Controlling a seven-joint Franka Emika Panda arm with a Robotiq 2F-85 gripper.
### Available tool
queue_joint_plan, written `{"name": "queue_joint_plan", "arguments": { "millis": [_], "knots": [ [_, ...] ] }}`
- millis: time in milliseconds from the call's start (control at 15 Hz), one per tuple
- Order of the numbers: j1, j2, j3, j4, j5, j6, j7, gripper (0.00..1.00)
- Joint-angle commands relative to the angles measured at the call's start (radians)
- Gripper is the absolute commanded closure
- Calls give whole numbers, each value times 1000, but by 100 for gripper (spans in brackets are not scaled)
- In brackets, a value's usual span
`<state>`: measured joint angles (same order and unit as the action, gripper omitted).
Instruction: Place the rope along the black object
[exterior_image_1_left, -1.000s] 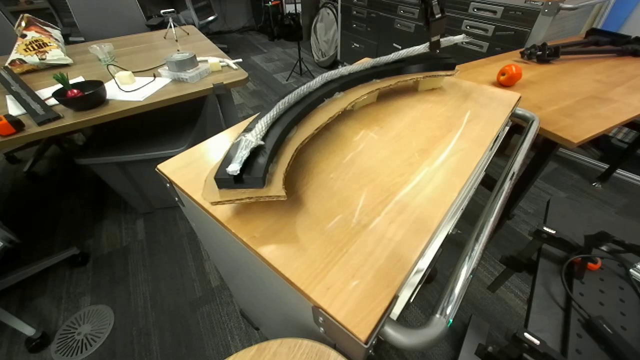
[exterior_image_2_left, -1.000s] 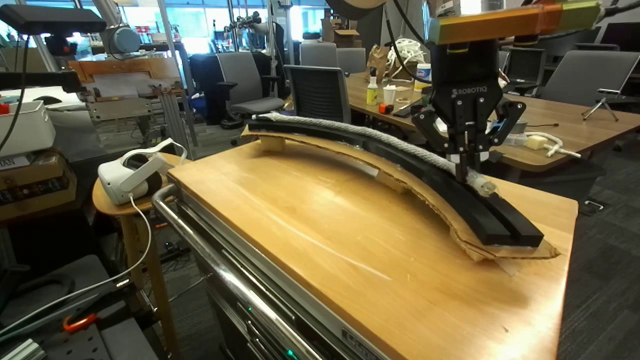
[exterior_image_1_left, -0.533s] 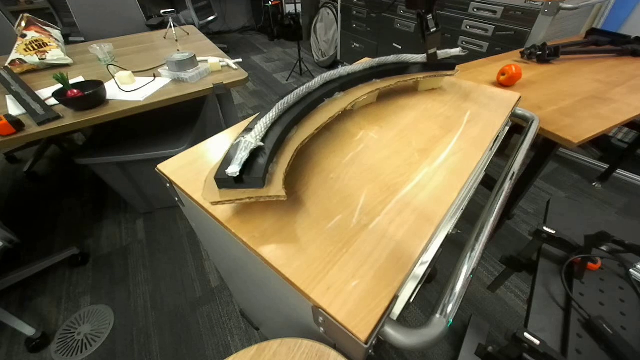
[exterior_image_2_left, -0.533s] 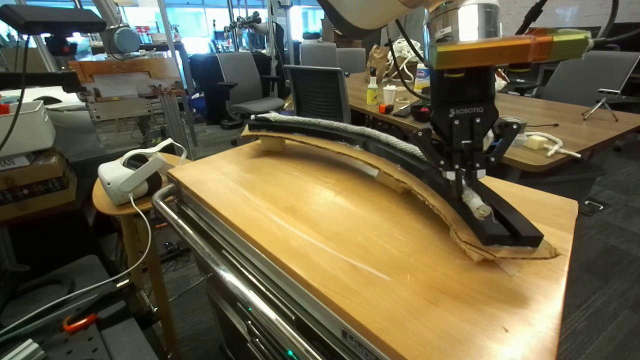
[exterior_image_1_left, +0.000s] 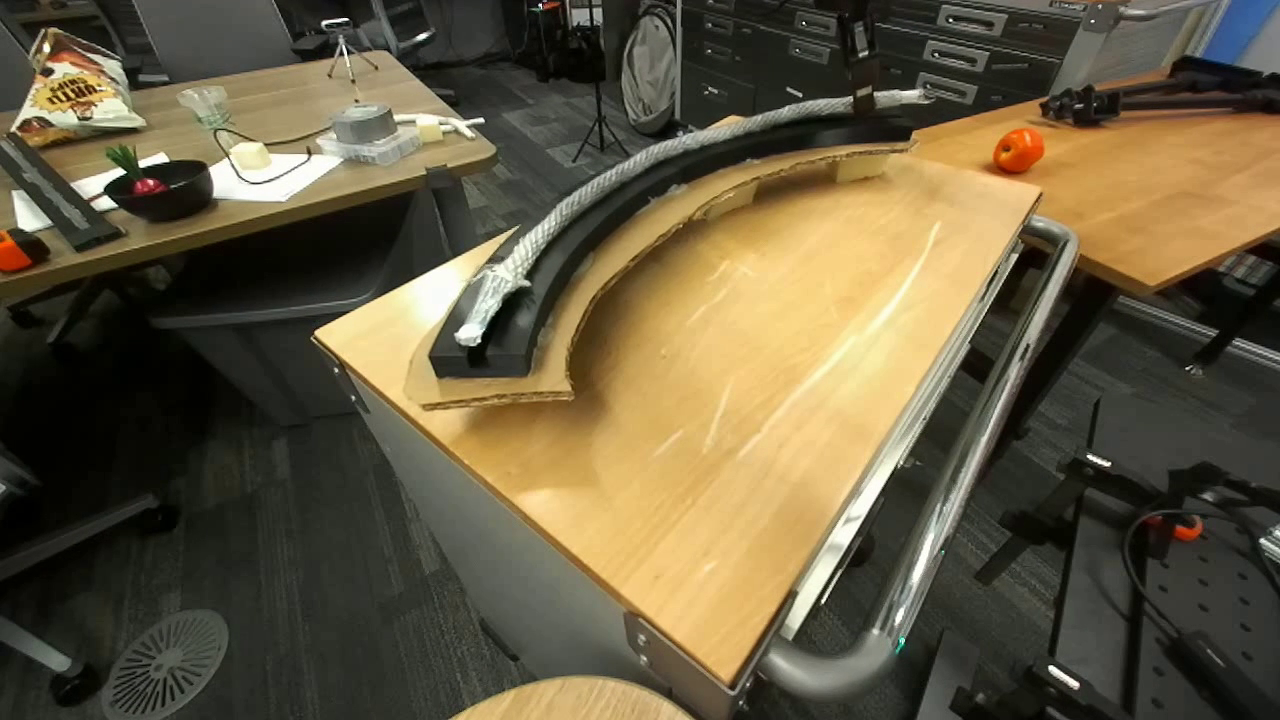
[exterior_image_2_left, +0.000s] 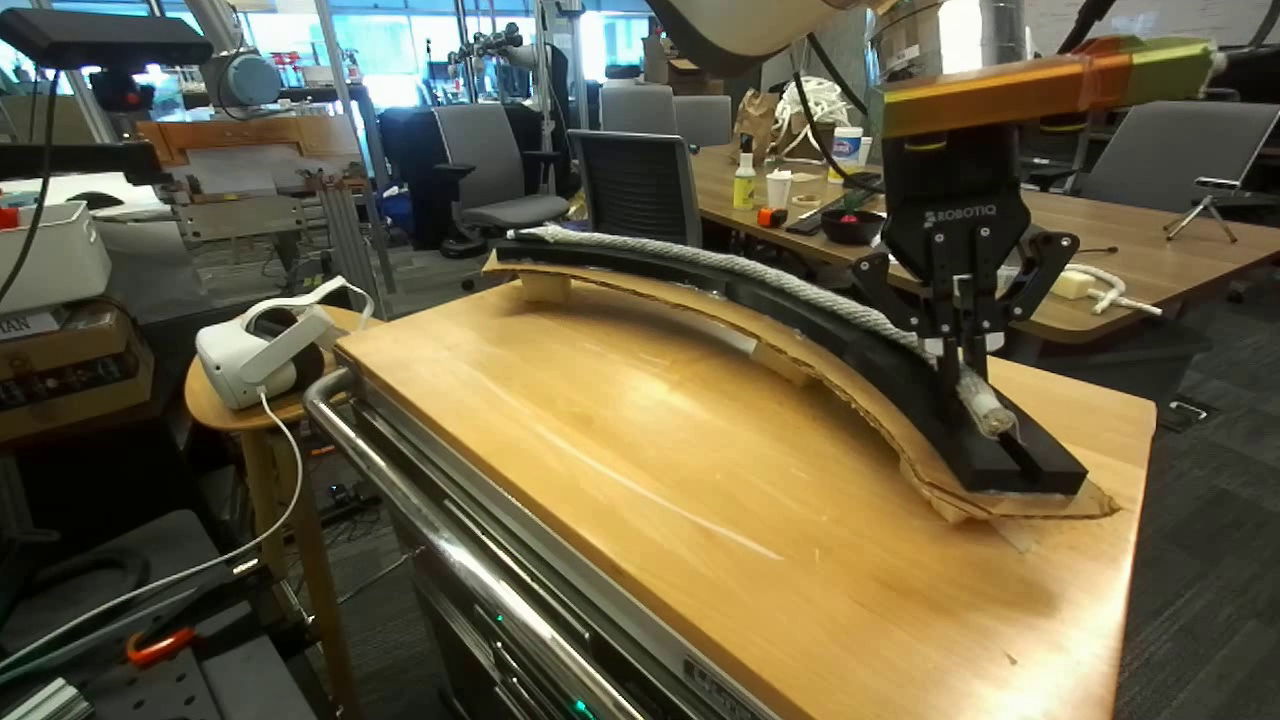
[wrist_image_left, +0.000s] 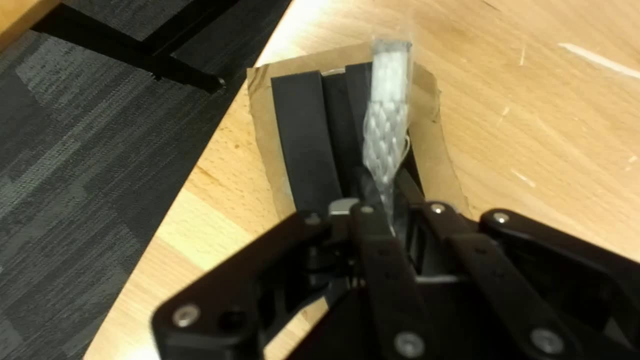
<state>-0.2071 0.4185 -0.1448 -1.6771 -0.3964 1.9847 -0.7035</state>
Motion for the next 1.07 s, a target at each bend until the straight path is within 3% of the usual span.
{"name": "queue_joint_plan", "arguments": {
  "millis": [0, 67, 133, 333, 733, 800, 867, 933, 1000],
  "knots": [
    [0, 3, -9, 12, -43, 17, 24, 88],
    [1, 7, -9, 12, -52, 14, 26, 88],
    [0, 8, -9, 12, -56, 13, 27, 63],
    [-4, 12, -10, 16, -62, 12, 33, 53],
    [-9, 5, -18, 11, -80, 19, 55, 6],
    [-11, 0, -18, 5, -77, 23, 57, 4],
    [-13, -7, -15, -2, -68, 20, 55, 16],
    [-18, -36, -3, -22, -45, 11, 24, 0],
    [-18, -67, 6, -50, -42, 16, -8, 1]
  ]
}}
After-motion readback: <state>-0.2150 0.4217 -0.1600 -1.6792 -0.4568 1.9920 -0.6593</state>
